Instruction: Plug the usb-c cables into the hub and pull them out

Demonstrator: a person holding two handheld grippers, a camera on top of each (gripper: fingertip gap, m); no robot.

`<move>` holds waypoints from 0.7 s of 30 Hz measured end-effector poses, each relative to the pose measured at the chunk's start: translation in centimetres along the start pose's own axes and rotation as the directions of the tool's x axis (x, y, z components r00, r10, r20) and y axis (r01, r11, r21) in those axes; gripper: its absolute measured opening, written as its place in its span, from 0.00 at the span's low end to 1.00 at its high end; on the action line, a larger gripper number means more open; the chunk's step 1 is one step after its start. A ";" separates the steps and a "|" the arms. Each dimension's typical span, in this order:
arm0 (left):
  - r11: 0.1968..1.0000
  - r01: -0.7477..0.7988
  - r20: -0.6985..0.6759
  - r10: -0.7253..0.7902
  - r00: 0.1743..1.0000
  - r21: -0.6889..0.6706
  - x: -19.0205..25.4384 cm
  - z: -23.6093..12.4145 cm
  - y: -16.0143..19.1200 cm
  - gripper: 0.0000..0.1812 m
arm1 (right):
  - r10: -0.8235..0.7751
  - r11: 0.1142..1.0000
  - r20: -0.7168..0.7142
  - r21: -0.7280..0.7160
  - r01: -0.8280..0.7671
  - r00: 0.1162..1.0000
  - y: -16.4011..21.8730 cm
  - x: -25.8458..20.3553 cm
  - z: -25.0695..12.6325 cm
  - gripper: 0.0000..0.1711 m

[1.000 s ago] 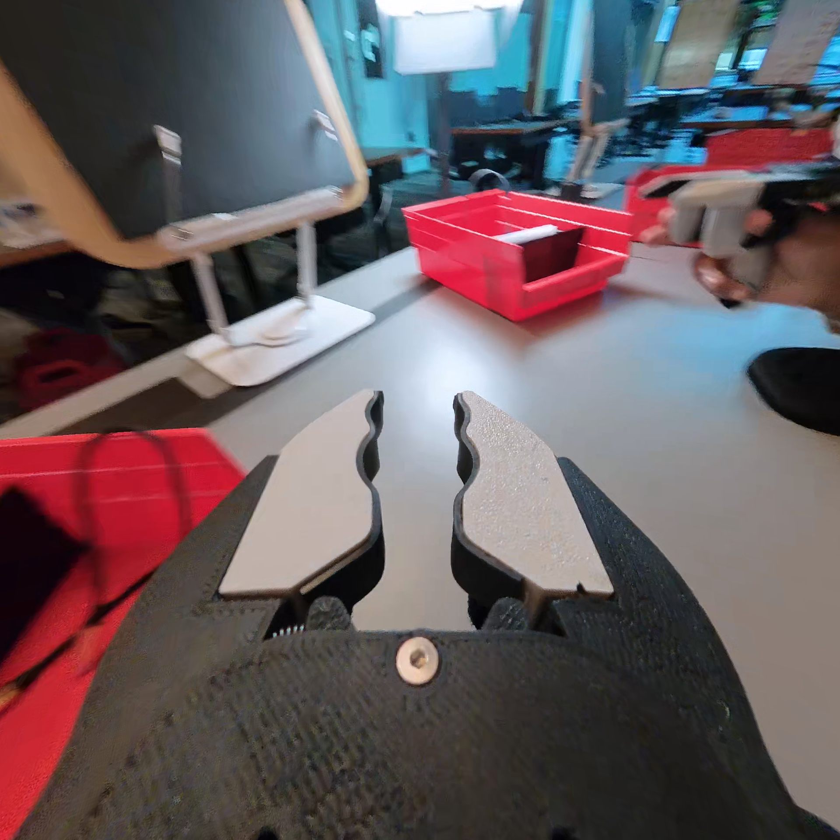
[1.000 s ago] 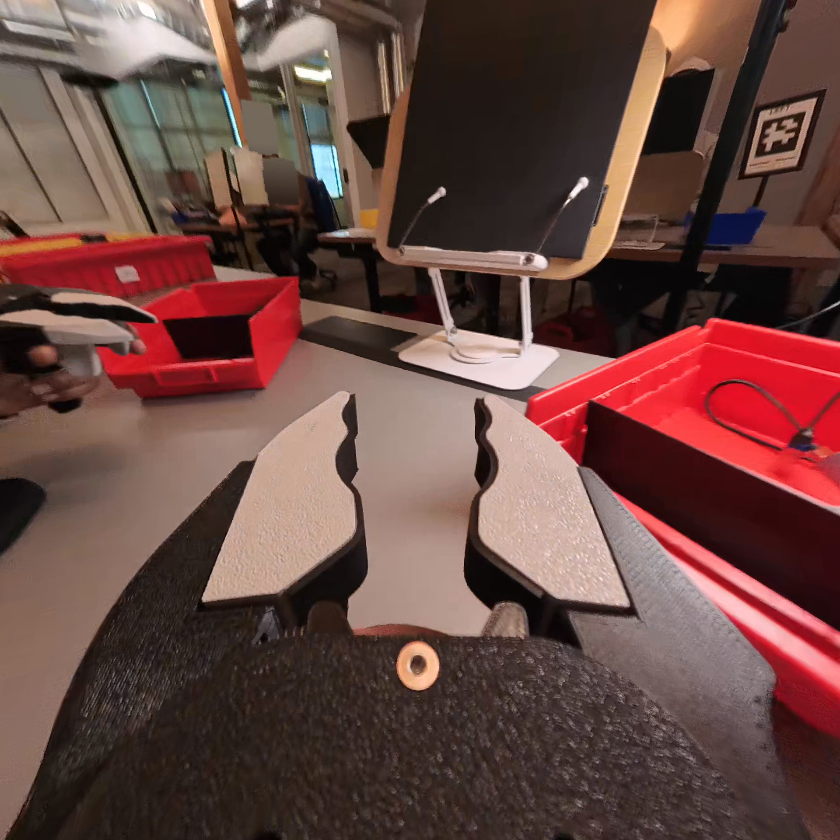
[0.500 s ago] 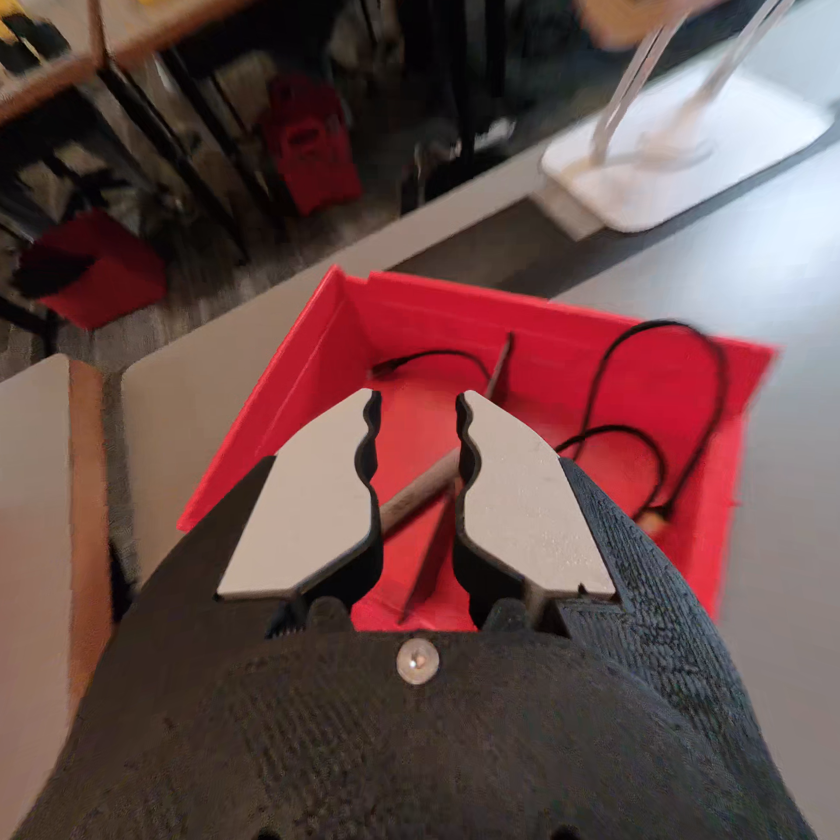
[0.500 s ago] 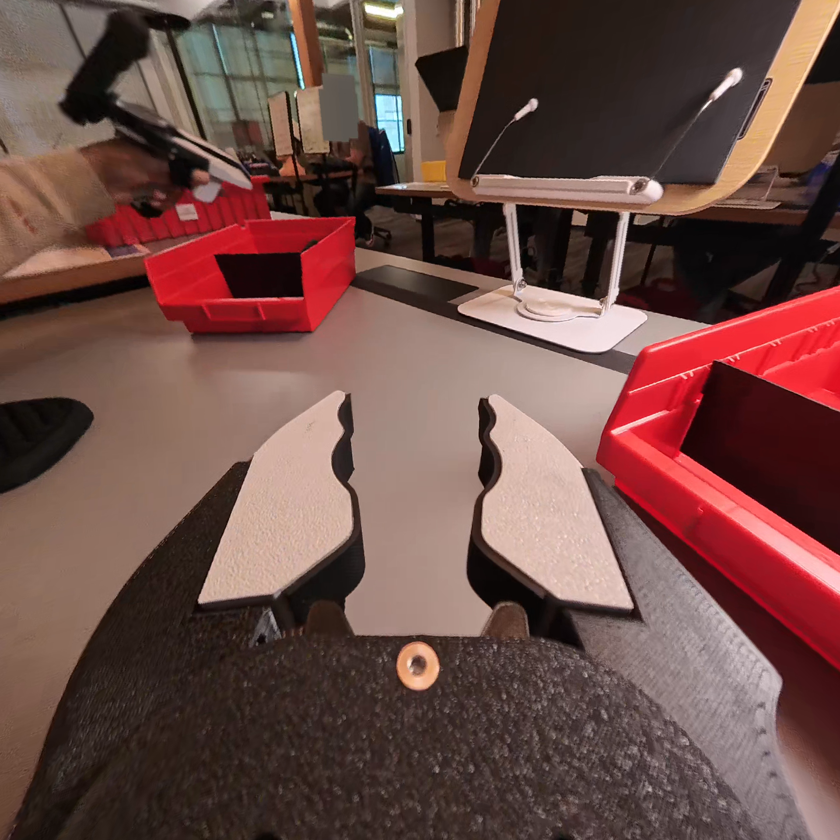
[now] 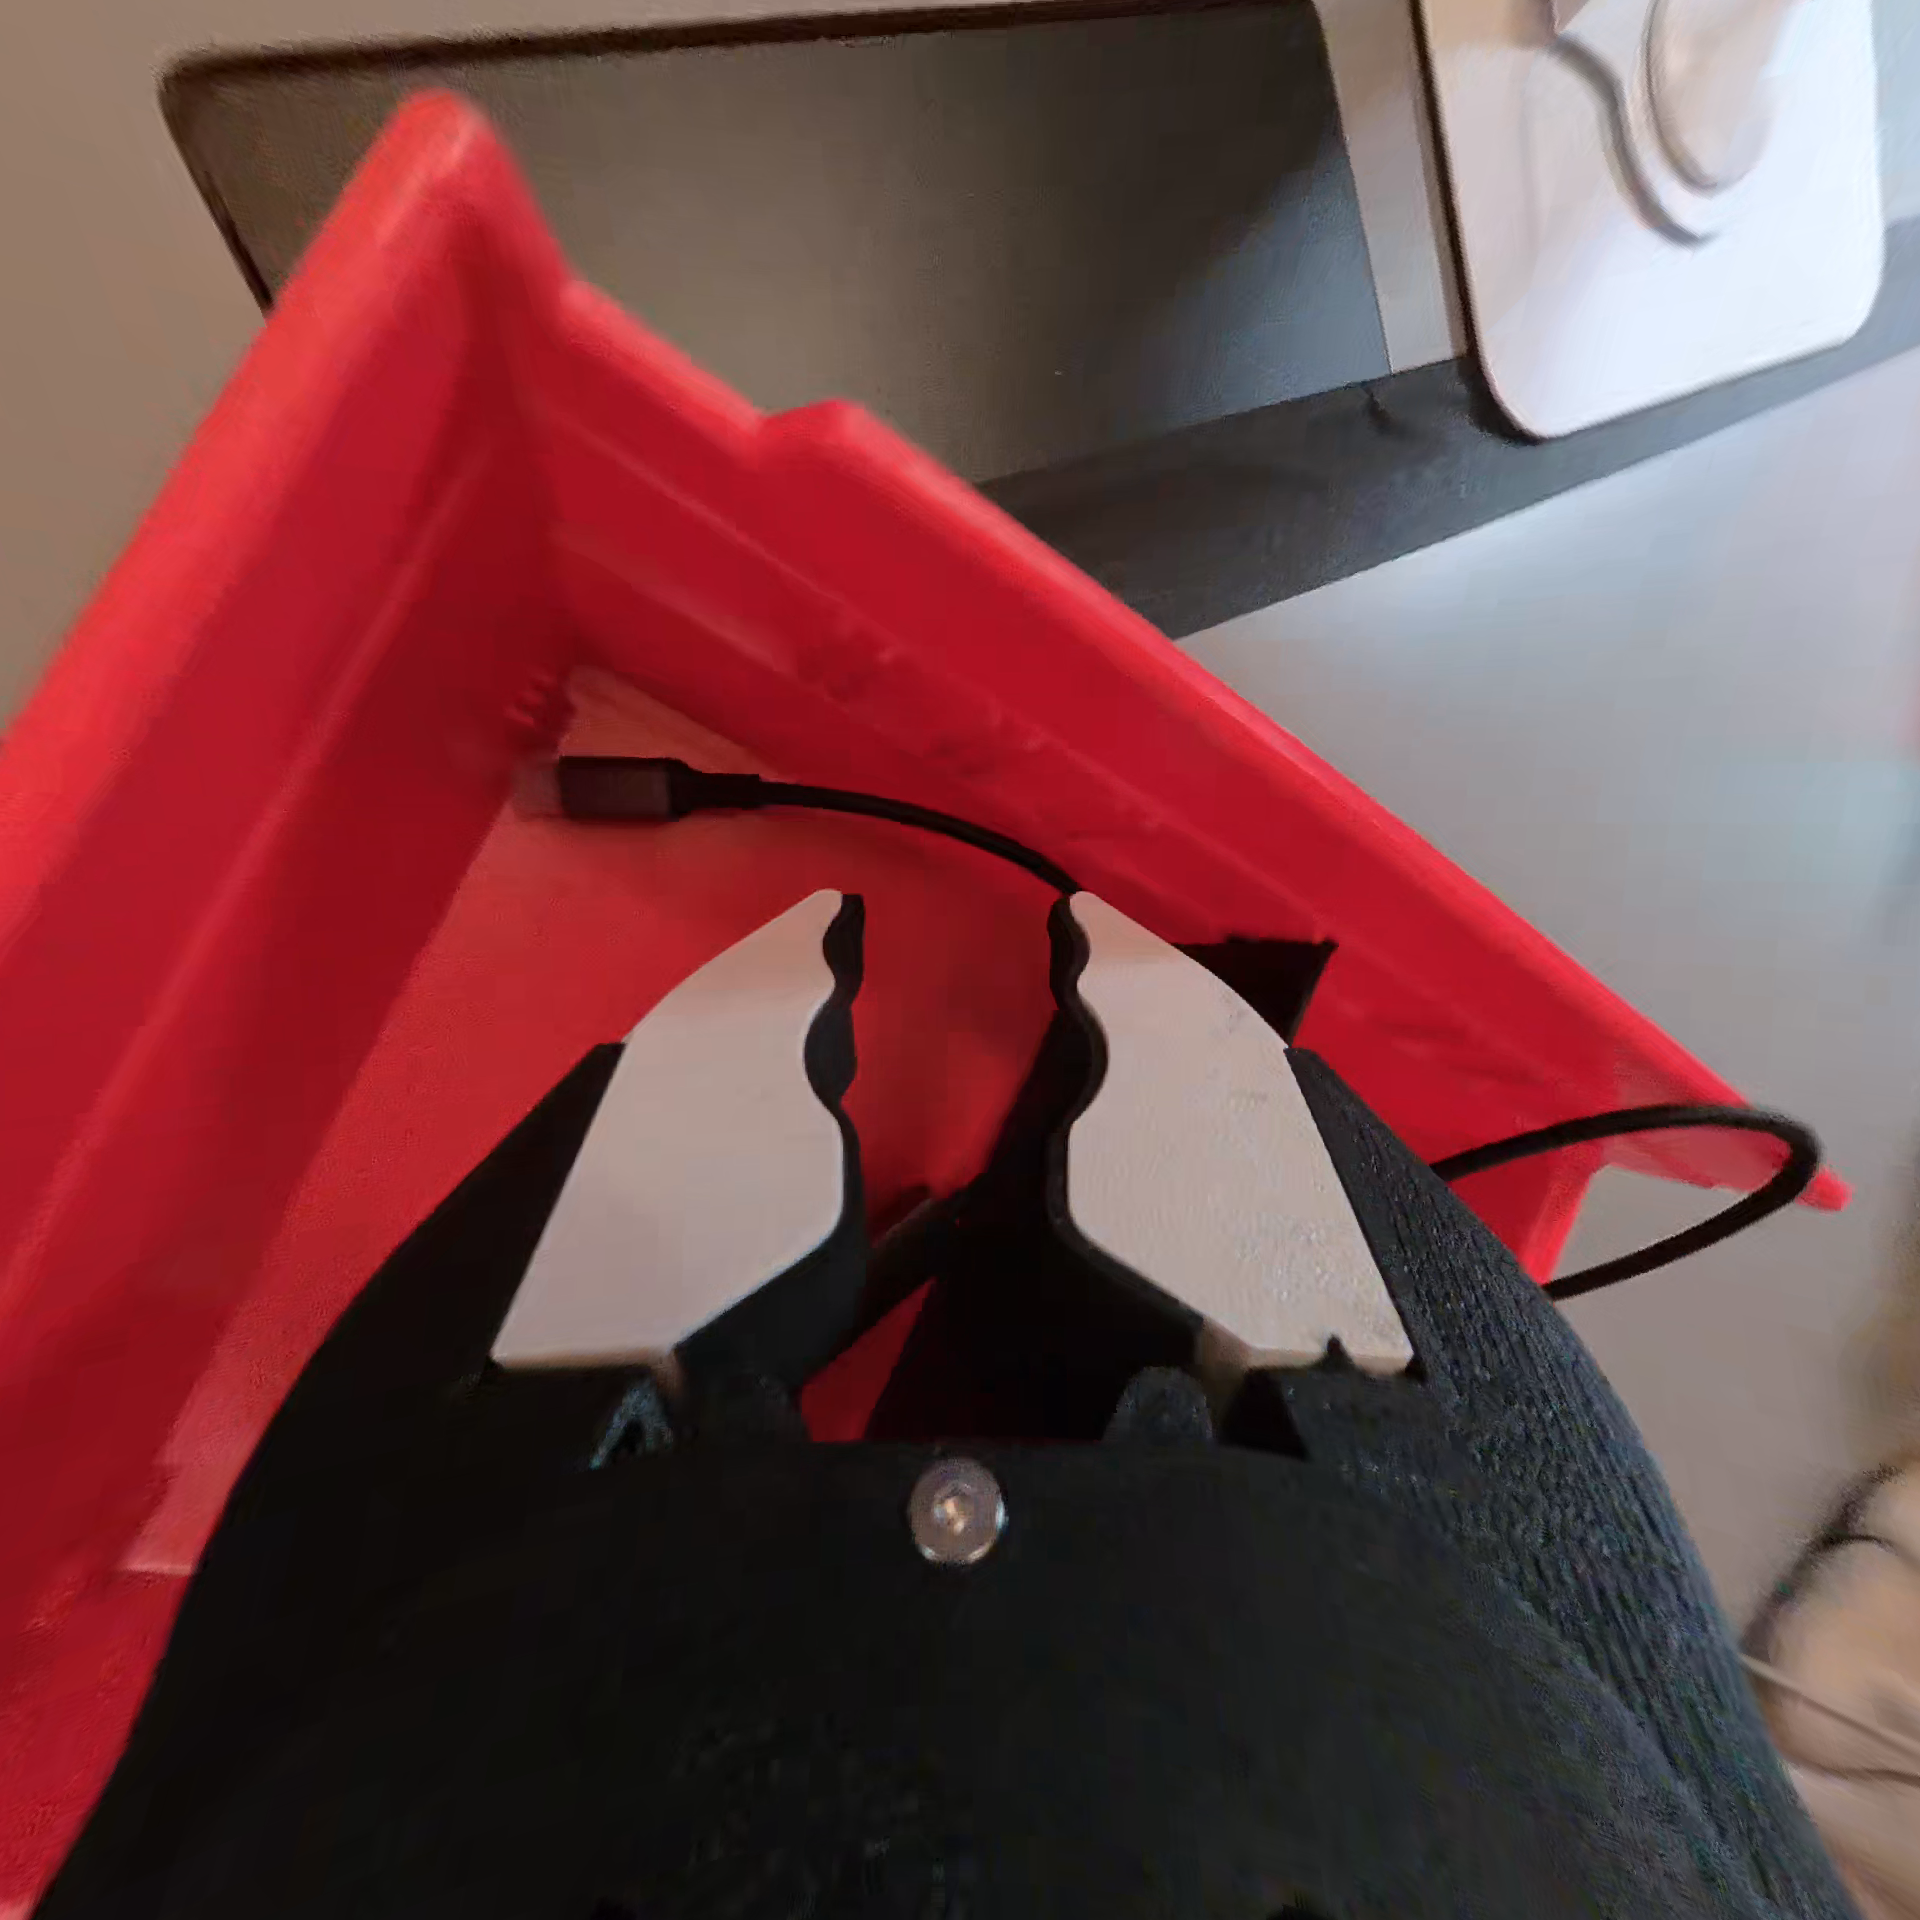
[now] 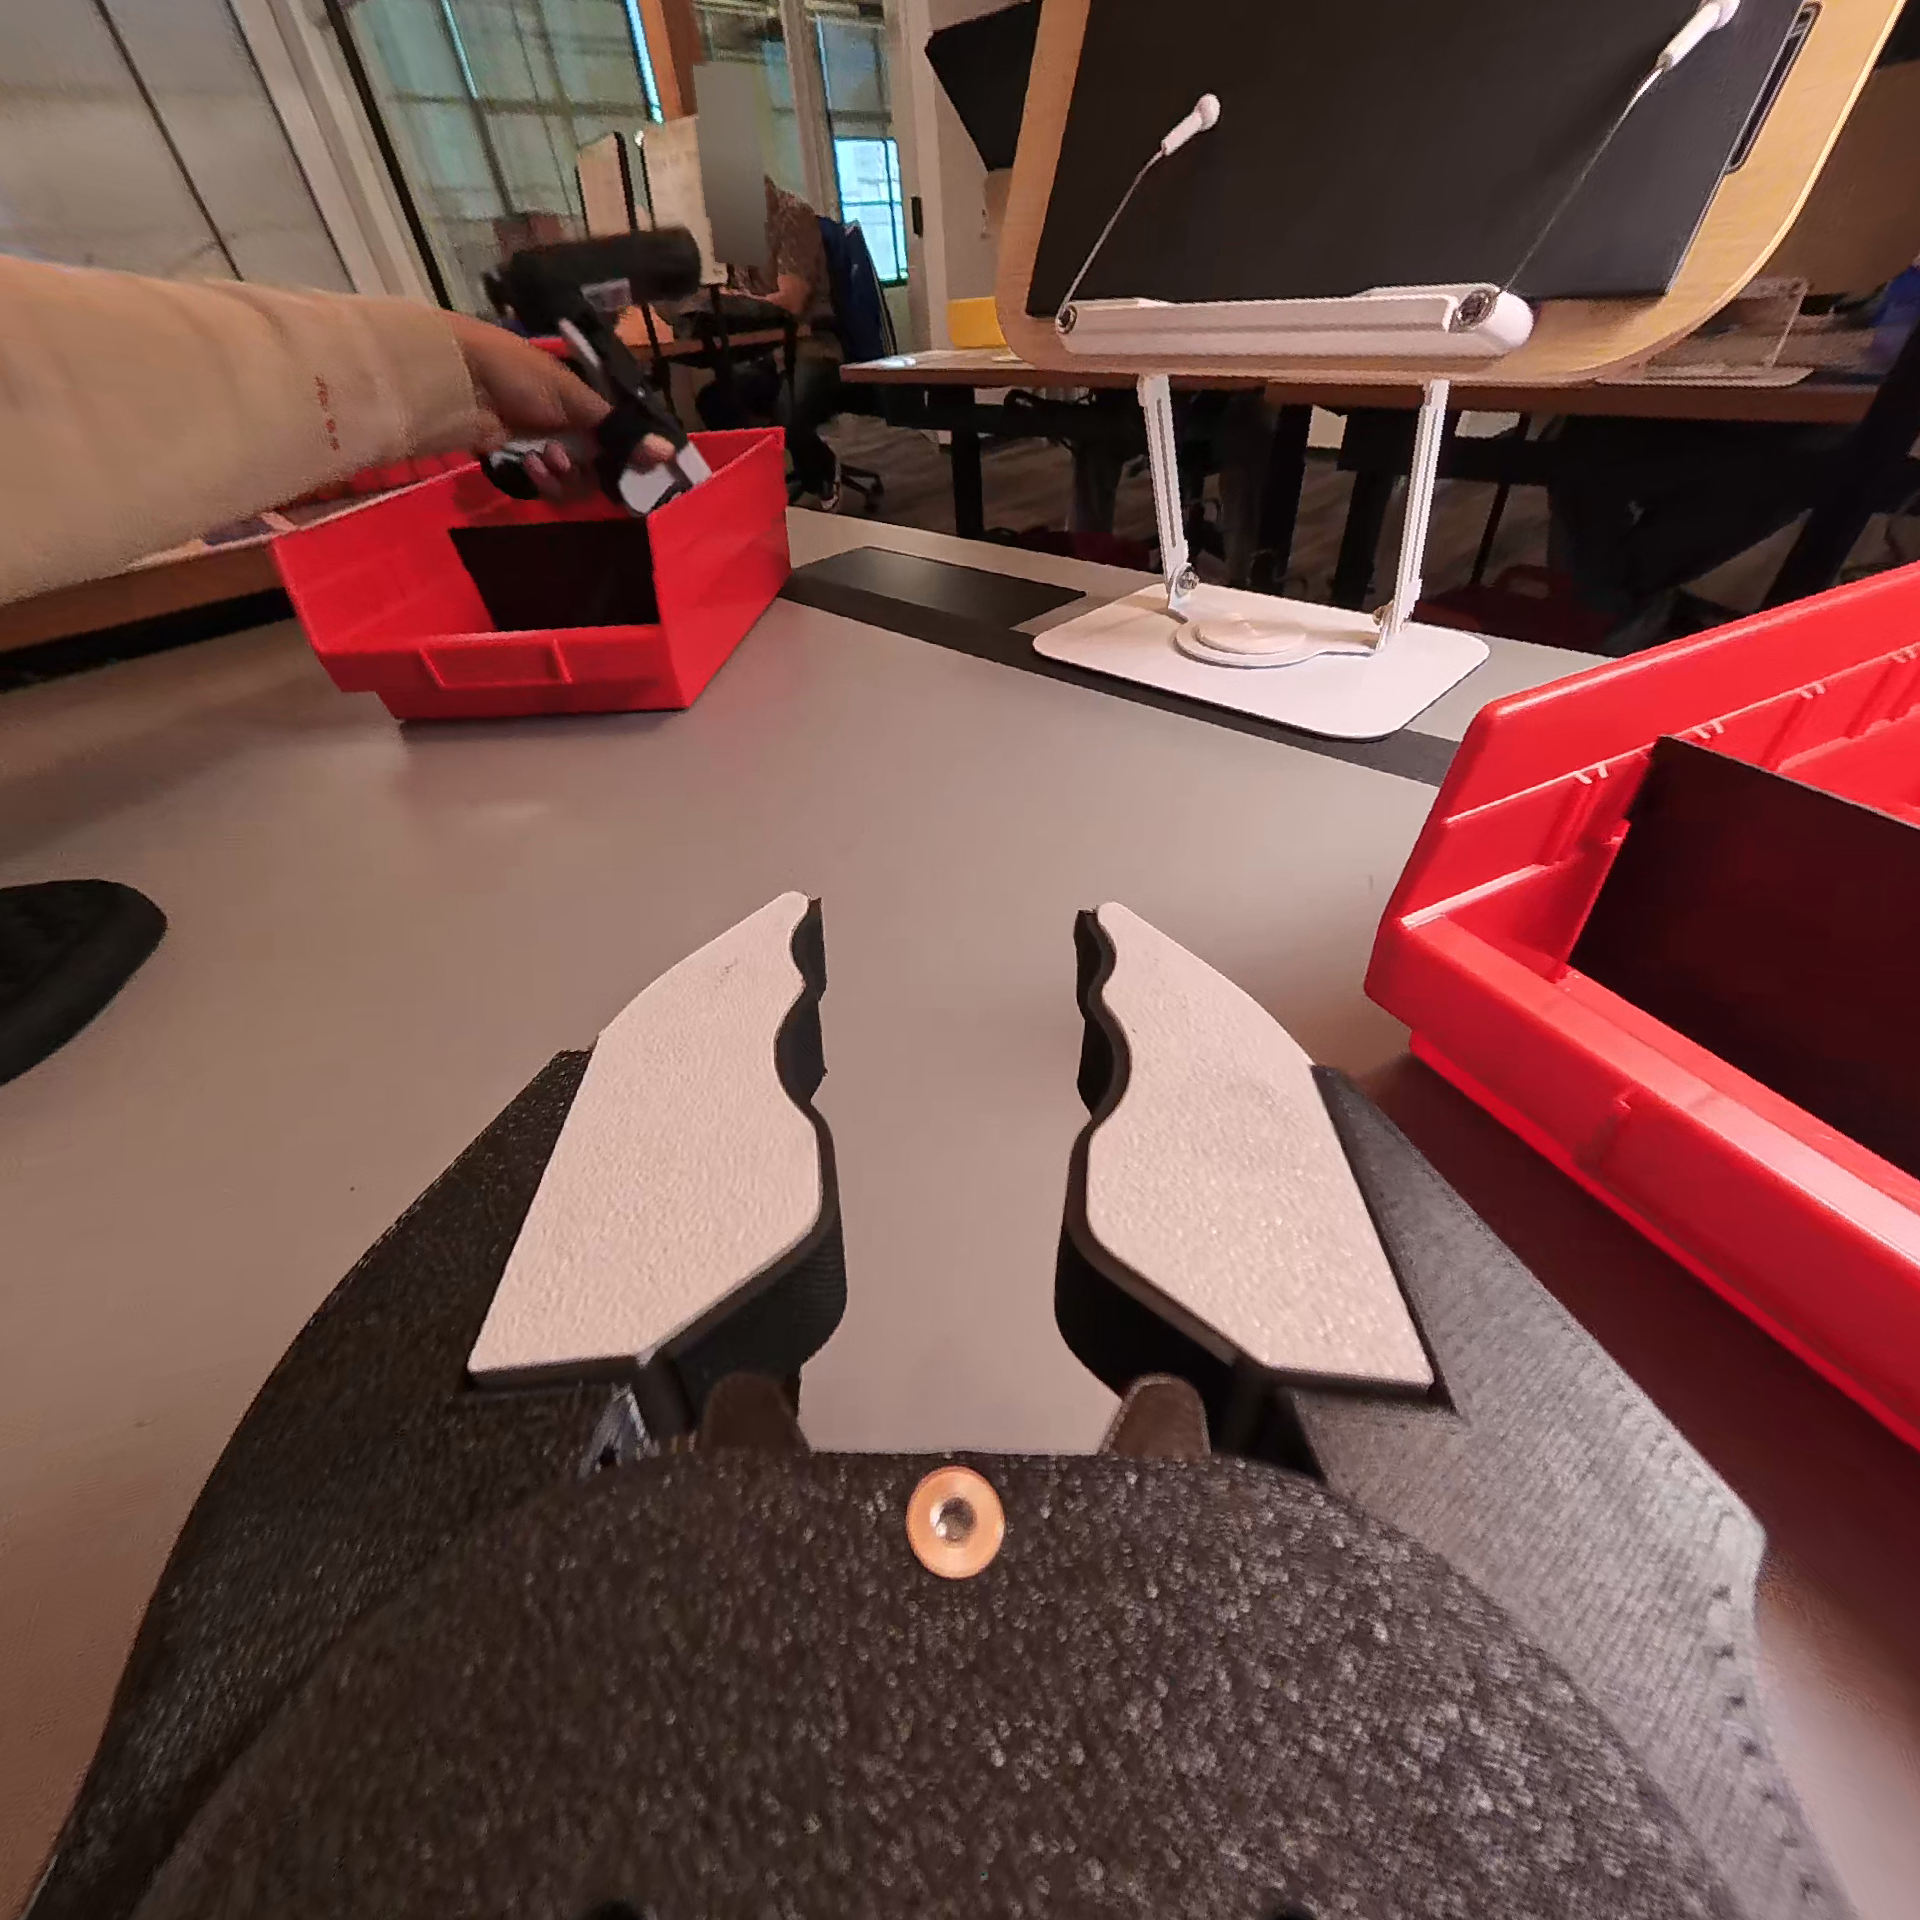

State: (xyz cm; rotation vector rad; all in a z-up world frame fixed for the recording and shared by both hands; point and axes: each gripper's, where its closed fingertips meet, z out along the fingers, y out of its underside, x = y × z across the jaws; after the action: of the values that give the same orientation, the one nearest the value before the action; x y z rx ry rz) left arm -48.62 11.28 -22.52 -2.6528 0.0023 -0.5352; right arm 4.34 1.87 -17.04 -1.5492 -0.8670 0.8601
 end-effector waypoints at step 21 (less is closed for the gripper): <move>0.996 0.082 -0.314 -0.065 0.947 0.041 3.8 2.3 -1.9 0.00 | 0.027 0.999 0.034 0.040 -0.028 0.999 -0.7 -0.2 -0.5 0.21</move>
State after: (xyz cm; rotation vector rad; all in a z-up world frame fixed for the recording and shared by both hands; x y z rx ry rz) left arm -44.41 13.59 -22.25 -2.4955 -0.0166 -0.9623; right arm 4.66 1.59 -16.25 -1.5187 -0.8495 0.9201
